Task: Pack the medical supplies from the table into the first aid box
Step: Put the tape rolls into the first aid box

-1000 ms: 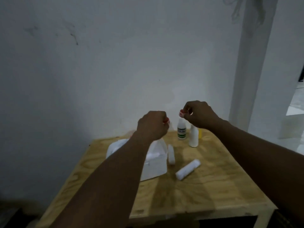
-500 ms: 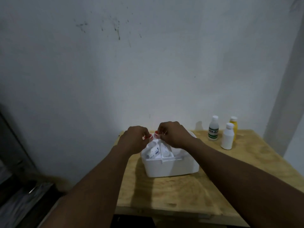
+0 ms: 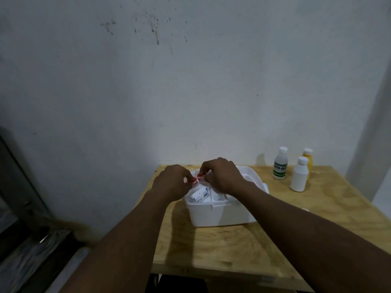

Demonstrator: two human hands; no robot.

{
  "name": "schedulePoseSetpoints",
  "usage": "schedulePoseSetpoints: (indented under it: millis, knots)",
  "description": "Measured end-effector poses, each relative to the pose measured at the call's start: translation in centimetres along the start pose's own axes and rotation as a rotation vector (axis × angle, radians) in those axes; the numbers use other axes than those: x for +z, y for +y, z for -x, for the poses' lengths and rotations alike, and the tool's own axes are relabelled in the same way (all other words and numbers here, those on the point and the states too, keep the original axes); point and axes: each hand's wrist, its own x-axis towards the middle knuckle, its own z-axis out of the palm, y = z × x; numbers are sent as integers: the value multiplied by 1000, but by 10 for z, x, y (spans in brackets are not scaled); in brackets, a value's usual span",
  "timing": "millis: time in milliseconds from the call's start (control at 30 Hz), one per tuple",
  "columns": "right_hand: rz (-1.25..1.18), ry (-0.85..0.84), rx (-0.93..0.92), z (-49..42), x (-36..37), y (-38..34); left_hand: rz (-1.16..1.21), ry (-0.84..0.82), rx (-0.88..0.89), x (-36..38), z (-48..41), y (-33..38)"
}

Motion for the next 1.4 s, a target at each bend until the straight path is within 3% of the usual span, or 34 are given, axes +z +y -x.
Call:
schedulePoseSetpoints:
  millis: [367,567,767,867,967,1233,1400]
  knots:
    - [106,63,27,5,9,-4,116,-30,-22,-1,6,-2]
    - [-44,151,92,2,-21,11,488,134,-236,15,9,2]
    - [29,391,377,15,-80,84,542,260,-288,38,9,17]
    - [171,317,621,35,-101,127,483,267,-268,40,4,21]
    - [210,185,736,54,-108,160,448,264,-258,40,1,22]
    - [169,185,642,60,-101,169,426,246,-252,40,1,20]
    - [128,457,447,33,-132,125,400,245,-244,40,1,20]
